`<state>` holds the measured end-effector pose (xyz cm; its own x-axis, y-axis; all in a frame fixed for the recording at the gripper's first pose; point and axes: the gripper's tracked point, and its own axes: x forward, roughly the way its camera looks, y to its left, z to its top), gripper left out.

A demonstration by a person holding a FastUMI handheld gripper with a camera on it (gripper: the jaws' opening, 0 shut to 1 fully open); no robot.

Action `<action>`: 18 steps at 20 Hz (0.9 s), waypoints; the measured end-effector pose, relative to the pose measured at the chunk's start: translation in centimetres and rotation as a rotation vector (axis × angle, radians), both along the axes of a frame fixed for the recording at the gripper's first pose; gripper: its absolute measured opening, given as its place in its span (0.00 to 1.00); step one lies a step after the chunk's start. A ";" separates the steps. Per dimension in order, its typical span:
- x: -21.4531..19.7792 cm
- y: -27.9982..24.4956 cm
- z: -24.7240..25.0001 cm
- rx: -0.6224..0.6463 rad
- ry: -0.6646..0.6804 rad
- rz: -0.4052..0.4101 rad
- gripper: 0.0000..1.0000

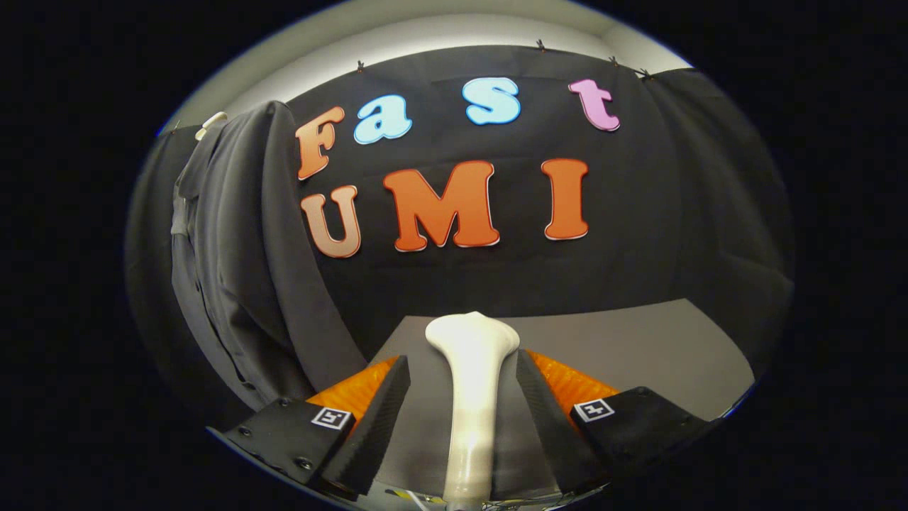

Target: Iron the clothes twice with a garment steamer, once on the left side and once on the right side.

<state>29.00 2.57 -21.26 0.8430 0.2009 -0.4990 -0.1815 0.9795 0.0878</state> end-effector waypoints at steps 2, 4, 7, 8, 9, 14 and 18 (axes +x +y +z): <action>0.6 0.0 -1.9 0.004 0.053 0.014 0.98; 1.1 -0.4 -3.8 0.000 0.105 0.022 0.98; 0.8 -0.7 -6.2 -0.009 0.186 0.037 0.98; 0.5 -0.7 -6.9 -0.006 0.210 0.043 0.96; 0.4 -0.7 -7.2 -0.009 0.233 0.050 0.95; 0.2 -1.0 -7.0 -0.019 0.167 0.084 0.75; -0.6 -0.9 -7.3 0.038 0.174 0.091 0.61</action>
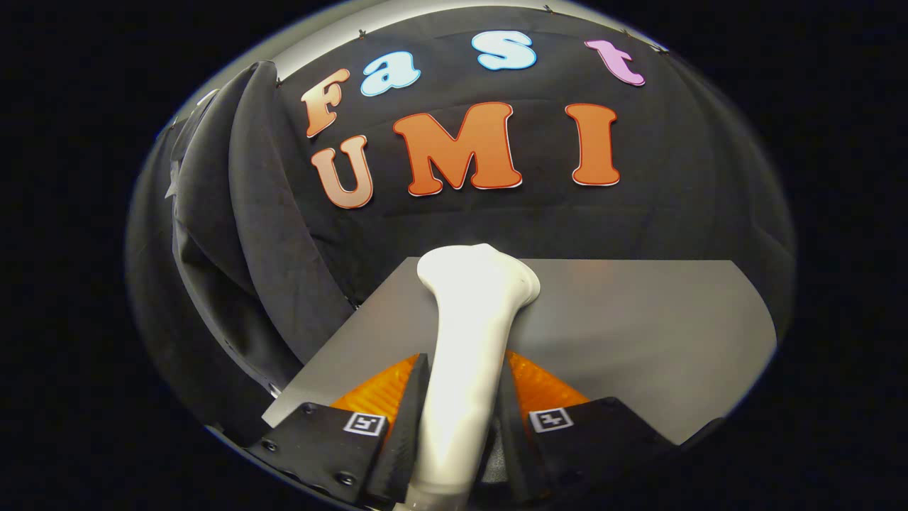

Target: Iron the clothes twice with a garment steamer, once on the left side and once on the right side.

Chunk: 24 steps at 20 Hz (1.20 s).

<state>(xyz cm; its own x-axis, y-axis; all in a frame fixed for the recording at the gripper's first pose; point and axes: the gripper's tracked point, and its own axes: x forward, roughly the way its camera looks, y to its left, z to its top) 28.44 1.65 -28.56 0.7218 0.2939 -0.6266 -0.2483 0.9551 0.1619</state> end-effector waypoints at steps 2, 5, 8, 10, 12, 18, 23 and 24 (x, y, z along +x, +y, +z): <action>0.1 -0.1 0.3 0.013 -0.001 -0.030 0.55; -0.3 -1.5 0.8 -0.042 -0.040 -0.130 0.47; -1.4 -1.7 3.4 -0.085 -0.152 -0.200 0.46; -2.7 -1.2 4.4 -0.133 -0.199 -0.219 0.46; -4.2 -0.9 5.2 -0.161 -0.237 -0.251 0.46; -7.8 1.5 11.1 -0.173 -0.419 -0.362 0.46; -12.4 6.6 15.7 -0.134 -0.566 -0.413 0.46; -13.2 7.8 16.2 -0.136 -0.581 -0.417 0.46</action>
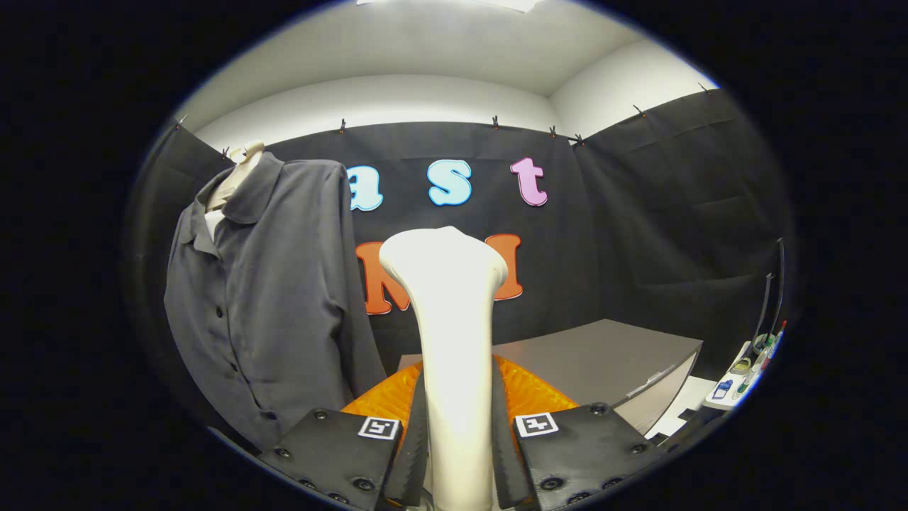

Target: Iron the clothes twice with a garment steamer, once on the left side and once on the right side.

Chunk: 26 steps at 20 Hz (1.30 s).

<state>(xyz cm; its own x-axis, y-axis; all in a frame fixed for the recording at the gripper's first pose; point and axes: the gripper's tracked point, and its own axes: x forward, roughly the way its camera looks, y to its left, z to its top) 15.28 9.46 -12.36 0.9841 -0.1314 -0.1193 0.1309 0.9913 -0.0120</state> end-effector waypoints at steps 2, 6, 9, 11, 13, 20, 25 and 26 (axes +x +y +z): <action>-1.4 2.4 1.1 -0.020 -0.020 -0.005 0.45; -3.3 7.3 2.6 -0.040 -0.069 -0.009 0.46; -4.3 10.8 3.6 -0.025 -0.101 -0.001 0.46; -4.5 13.3 4.2 -0.022 -0.117 0.014 0.46; -4.4 15.5 4.6 -0.028 -0.134 0.036 0.45; -1.8 22.2 2.3 -0.044 -0.116 0.134 0.45; 0.6 23.3 -0.8 -0.036 -0.054 0.156 0.46; 0.9 23.3 -1.4 -0.032 -0.038 0.156 0.46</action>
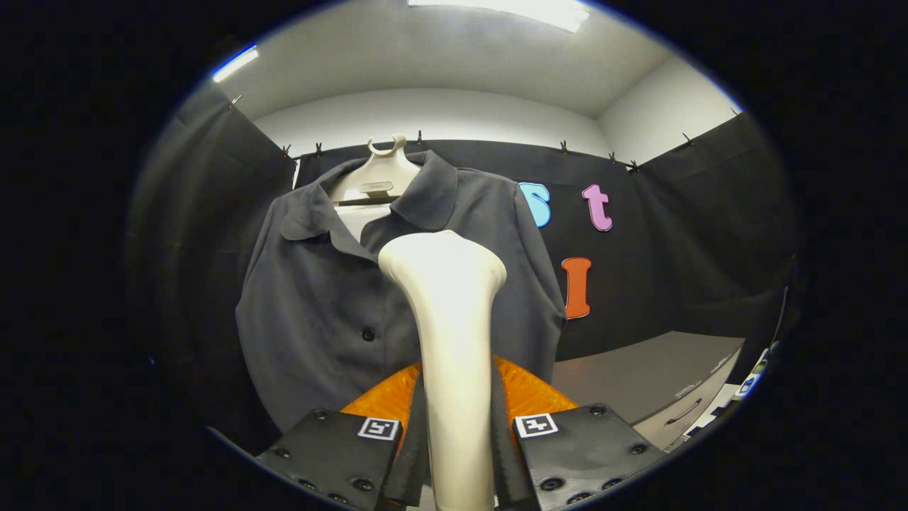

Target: Iron the clothes twice with a garment steamer, once on the left side and once on the right side.

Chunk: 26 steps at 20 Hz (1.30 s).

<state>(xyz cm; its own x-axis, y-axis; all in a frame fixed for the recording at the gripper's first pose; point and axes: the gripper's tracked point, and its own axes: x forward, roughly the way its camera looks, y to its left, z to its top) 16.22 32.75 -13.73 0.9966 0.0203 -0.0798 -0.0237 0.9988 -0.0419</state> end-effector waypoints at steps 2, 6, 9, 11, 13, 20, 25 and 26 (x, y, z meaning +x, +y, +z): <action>0.6 0.2 -0.9 0.007 0.019 0.008 0.45; 1.2 0.4 -2.7 0.007 0.054 0.022 0.46; 1.1 0.4 -4.1 0.006 0.090 0.031 0.45; 0.6 0.3 -5.1 0.005 0.108 0.023 0.46; 0.2 0.3 -6.0 0.003 0.125 0.019 0.46; -1.2 0.0 -8.8 -0.007 0.171 0.007 0.46; -2.6 0.0 -11.7 -0.010 0.221 0.005 0.46; -2.8 0.0 -12.1 -0.008 0.227 0.008 0.46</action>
<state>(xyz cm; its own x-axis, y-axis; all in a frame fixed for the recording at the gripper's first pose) 13.38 32.77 -25.87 0.9530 0.0269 -0.3019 -0.0417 0.9982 -0.0426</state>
